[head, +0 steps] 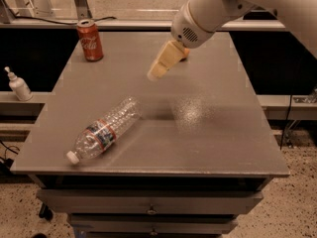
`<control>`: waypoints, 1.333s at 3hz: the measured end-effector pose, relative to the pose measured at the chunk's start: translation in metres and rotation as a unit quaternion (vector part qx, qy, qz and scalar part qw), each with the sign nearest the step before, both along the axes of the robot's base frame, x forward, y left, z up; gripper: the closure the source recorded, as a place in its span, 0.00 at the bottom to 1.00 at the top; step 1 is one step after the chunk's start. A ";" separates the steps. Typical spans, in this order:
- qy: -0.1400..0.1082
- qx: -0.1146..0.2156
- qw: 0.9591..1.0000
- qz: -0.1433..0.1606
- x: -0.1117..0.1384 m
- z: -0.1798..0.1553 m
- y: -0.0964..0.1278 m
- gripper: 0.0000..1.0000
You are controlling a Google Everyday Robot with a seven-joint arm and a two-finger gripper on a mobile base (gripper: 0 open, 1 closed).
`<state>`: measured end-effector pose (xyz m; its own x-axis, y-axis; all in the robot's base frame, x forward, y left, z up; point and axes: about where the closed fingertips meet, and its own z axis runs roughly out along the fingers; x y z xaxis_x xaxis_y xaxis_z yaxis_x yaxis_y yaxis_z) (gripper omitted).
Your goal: Pick coke can
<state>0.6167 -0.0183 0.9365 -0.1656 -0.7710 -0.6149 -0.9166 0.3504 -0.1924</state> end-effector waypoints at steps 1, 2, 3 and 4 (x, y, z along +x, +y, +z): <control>0.001 0.004 1.000 -0.001 -0.001 0.000 0.000 0.00; -0.009 0.039 0.999 0.000 0.015 -0.001 0.023 0.00; -0.029 0.089 0.996 -0.001 0.053 0.001 0.075 0.00; -0.046 0.130 0.991 -0.001 0.094 -0.001 0.130 0.00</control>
Offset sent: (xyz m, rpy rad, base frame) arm 0.0440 0.0591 0.0008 0.2059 -0.0570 -0.0075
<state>0.7111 0.1120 0.9354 -0.1017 -0.5849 -0.8047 -0.8984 0.4015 -0.1782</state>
